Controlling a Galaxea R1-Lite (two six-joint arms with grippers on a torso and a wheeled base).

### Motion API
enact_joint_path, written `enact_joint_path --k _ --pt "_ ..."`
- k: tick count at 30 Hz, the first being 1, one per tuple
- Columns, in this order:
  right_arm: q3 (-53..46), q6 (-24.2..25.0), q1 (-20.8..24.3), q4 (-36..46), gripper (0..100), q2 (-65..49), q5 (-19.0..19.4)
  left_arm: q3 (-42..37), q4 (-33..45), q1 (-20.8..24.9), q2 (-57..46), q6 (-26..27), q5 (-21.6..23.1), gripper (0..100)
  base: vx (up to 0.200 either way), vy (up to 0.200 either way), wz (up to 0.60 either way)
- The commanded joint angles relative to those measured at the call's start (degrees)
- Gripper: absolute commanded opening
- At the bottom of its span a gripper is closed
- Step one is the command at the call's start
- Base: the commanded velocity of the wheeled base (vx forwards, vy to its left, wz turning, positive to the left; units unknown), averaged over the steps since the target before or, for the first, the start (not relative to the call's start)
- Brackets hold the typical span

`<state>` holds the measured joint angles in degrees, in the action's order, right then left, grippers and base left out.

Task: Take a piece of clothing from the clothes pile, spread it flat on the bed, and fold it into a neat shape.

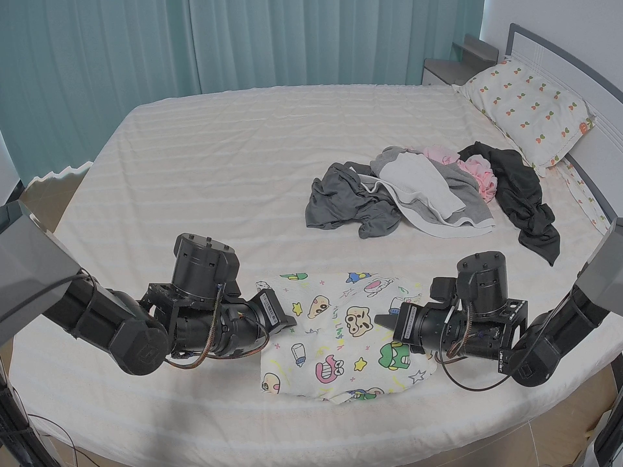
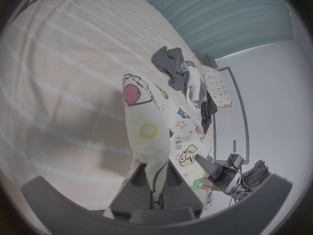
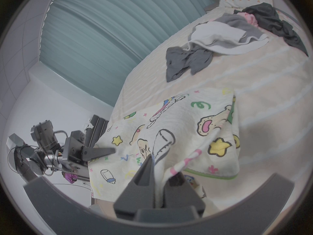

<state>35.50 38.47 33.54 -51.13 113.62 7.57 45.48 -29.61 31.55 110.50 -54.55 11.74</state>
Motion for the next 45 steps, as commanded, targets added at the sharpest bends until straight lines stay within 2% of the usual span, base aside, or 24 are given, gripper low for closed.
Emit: enact_joint_path --k 1,25,28,31,38,45 --pt "-0.3 -0.1 -0.9 0.1 0 -0.9 -0.1 0.5 -0.1 0.7 0.3 0.0 -0.4 0 0.000 -0.200 0.00" --pt "-1.4 -0.3 -1.9 0.1 0 -0.1 -0.3 0.9 -0.4 2.4 2.6 0.0 -0.7 0 0.000 -0.200 0.00" --pt "-1.7 -0.3 -1.9 0.1 0 0.3 -0.2 0.8 -0.4 2.4 3.0 0.0 -1.8 0 0.000 -0.200 0.00" --pt "-2.1 -0.5 -1.5 0.0 0 2.0 -0.2 0.6 -0.4 2.4 4.0 0.1 -3.6 0 0.000 0.000 0.00" --pt "-2.1 -1.2 -1.4 -0.6 0 5.6 -0.2 -0.2 -0.4 2.4 5.5 0.1 -4.4 0 0.000 0.000 0.00" --pt "-1.9 -1.7 -0.5 -0.8 0 9.7 -0.2 -0.6 -2.2 2.4 9.8 0.1 -8.4 0 0.000 0.000 0.00"
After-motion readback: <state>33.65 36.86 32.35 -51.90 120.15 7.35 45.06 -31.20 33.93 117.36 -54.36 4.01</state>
